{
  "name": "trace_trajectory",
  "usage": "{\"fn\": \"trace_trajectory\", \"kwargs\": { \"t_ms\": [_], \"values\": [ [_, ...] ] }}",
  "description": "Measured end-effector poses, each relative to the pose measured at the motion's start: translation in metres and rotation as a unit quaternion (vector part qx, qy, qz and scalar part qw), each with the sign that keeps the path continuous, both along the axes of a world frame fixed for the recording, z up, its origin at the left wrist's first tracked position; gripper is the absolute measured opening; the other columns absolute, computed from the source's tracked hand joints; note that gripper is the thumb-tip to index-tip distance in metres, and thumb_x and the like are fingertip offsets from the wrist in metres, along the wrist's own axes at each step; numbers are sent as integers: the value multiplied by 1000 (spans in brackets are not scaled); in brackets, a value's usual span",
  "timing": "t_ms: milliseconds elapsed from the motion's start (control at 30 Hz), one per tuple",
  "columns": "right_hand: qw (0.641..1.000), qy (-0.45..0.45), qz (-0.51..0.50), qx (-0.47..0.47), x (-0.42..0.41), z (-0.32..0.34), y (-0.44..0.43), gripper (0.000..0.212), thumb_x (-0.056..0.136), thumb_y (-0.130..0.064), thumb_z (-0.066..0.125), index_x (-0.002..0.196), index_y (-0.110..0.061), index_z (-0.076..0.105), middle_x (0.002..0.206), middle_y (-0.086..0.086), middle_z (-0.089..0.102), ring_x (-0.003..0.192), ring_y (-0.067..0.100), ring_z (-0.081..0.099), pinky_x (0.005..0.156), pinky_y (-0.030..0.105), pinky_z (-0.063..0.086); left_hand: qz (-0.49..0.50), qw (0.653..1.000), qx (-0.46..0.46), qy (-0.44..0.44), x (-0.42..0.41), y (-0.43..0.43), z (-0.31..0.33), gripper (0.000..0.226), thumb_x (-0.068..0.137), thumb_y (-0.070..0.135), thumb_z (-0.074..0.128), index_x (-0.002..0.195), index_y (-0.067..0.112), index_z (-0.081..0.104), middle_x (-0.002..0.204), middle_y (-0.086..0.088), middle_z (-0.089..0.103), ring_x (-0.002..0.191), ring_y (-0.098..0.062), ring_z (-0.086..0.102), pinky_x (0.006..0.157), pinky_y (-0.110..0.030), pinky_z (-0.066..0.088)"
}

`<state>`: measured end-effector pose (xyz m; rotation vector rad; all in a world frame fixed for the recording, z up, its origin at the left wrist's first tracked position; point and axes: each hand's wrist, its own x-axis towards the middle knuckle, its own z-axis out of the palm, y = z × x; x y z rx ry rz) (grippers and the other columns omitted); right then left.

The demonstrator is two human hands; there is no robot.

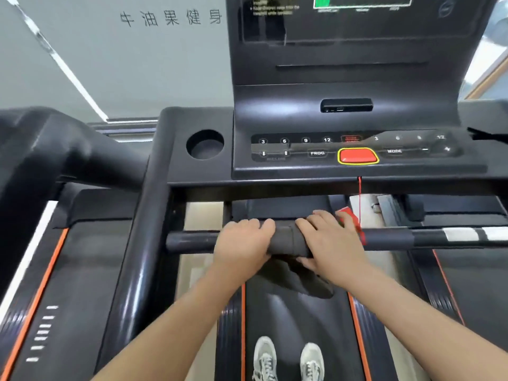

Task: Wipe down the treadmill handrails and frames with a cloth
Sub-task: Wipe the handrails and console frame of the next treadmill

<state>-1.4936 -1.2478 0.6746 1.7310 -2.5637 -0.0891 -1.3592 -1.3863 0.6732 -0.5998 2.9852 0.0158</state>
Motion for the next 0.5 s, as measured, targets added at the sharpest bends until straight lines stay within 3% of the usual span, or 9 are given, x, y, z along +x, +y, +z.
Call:
{"fn": "trace_trajectory", "kwargs": {
  "t_ms": [67, 167, 267, 333, 433, 500],
  "values": [
    [999, -27, 25, -19, 23, -4, -23, 61, 70, -51, 72, 122, -21, 56, 104, 3, 66, 98, 28, 61, 86, 45, 43, 34, 999, -3, 19, 36, -29, -2, 27, 74, 36, 62, 93, 20, 53, 74, 0, 59, 67, -26, 61, 57, -33, 44],
    [997, -44, 51, -47, 40, -9, -39, 63, 71, -50, 75, 123, -18, 57, 99, 4, 66, 89, 28, 63, 78, 42, 46, 80, 997, -3, -16, 57, -46, 2, 28, 68, 37, 66, 84, 22, 49, 69, 3, 57, 62, -24, 59, 53, -32, 43],
    [992, -58, 69, -87, 23, -10, -14, 67, 69, -37, 81, 127, -14, 57, 110, 3, 66, 100, 27, 62, 85, 40, 47, 66, 998, -9, -22, 45, -37, 5, 29, 77, 47, 56, 94, 28, 42, 85, 6, 61, 84, -21, 62, 83, -34, 45],
    [991, -49, 68, -102, 5, -13, 16, 68, 70, -17, 81, 132, -9, 55, 126, 7, 61, 116, 30, 57, 96, 40, 43, 29, 999, -18, -5, 23, -16, 6, 41, 79, 51, 56, 108, 26, 46, 97, 4, 62, 96, -21, 60, 99, -36, 37],
    [977, -75, 38, -197, -8, -20, 57, 49, 77, -4, 68, 126, -6, 61, 133, 11, 59, 123, 32, 54, 104, 42, 43, -28, 998, -15, 49, -24, 36, -2, 60, 72, 51, 63, 118, 15, 53, 94, -2, 60, 87, -26, 59, 83, -38, 41],
    [931, -136, -79, -330, -2, -21, 79, 30, 83, -5, 60, 112, -8, 69, 121, 9, 63, 112, 28, 57, 98, 39, 46, -51, 995, -6, 80, -58, 70, -6, 59, 62, 45, 70, 110, 11, 60, 84, -3, 59, 76, -27, 59, 70, -37, 42]
  ]
}}
